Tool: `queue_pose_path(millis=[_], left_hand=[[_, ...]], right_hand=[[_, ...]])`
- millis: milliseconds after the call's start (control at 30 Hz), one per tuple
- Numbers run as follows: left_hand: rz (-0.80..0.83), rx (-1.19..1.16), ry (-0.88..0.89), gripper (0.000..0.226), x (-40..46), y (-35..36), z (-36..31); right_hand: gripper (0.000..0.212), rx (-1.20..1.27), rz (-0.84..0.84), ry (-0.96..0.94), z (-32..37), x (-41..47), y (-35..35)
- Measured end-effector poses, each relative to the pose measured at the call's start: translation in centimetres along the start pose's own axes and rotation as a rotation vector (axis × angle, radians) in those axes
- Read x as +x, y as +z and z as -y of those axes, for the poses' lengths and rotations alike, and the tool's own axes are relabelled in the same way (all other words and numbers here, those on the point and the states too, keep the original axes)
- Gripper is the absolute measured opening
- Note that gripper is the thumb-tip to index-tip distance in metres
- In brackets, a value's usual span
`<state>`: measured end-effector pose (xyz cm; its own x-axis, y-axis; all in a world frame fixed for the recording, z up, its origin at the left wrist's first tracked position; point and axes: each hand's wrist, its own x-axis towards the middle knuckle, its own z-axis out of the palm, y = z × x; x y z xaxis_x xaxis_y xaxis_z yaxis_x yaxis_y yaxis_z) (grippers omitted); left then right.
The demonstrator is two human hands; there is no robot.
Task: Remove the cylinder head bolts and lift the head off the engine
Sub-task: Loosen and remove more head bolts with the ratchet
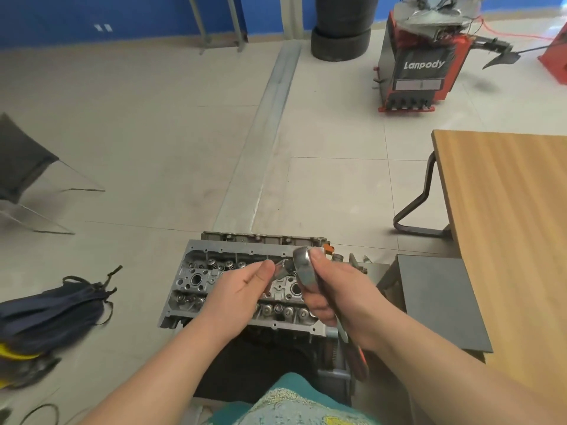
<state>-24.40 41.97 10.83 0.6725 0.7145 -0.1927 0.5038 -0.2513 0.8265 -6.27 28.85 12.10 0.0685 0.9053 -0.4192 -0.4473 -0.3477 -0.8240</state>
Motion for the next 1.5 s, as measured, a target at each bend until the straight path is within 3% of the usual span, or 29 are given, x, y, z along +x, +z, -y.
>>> queue_pose_path(millis=[133,333,500,800,1033,1133,1200,1400,1500], left_hand=[[-0.033,0.06,0.058,0.096,-0.7,-2.1,0.3],[-0.048,0.131,0.115,0.094,-0.6,-4.9,1.3],[-0.17,0.117,0.26,0.07,-0.1,-7.0,2.7],[-0.246,0.131,0.437,0.082,1.4,-12.4,5.7],[-0.101,0.163,0.489,0.086,3.0,-15.8,9.1],[-0.005,0.161,0.454,0.074,3.8,-16.3,10.1],[0.06,0.155,0.418,0.07,4.3,-16.3,10.4],[0.277,-0.002,0.526,0.059,8.1,-17.5,11.0],[0.113,-0.009,0.343,0.038,10.7,-17.8,13.9]], right_hand=[[0.066,-0.094,0.004,-0.022,1.0,0.2,1.7],[0.056,-0.258,-0.059,-0.017,2.6,0.9,4.8],[0.058,-0.124,-0.087,0.043,3.4,2.1,8.6],[0.061,-0.129,-0.241,0.048,4.0,5.3,15.5],[0.057,-0.249,-0.324,0.163,3.7,7.8,19.4],[0.063,-0.212,-0.363,0.172,3.2,8.5,20.4],[0.063,-0.322,-0.419,0.113,3.3,9.1,21.1],[0.032,-0.666,-0.592,-0.092,3.9,10.5,21.8],[0.011,-0.748,-0.74,-0.115,4.1,11.0,21.2]])
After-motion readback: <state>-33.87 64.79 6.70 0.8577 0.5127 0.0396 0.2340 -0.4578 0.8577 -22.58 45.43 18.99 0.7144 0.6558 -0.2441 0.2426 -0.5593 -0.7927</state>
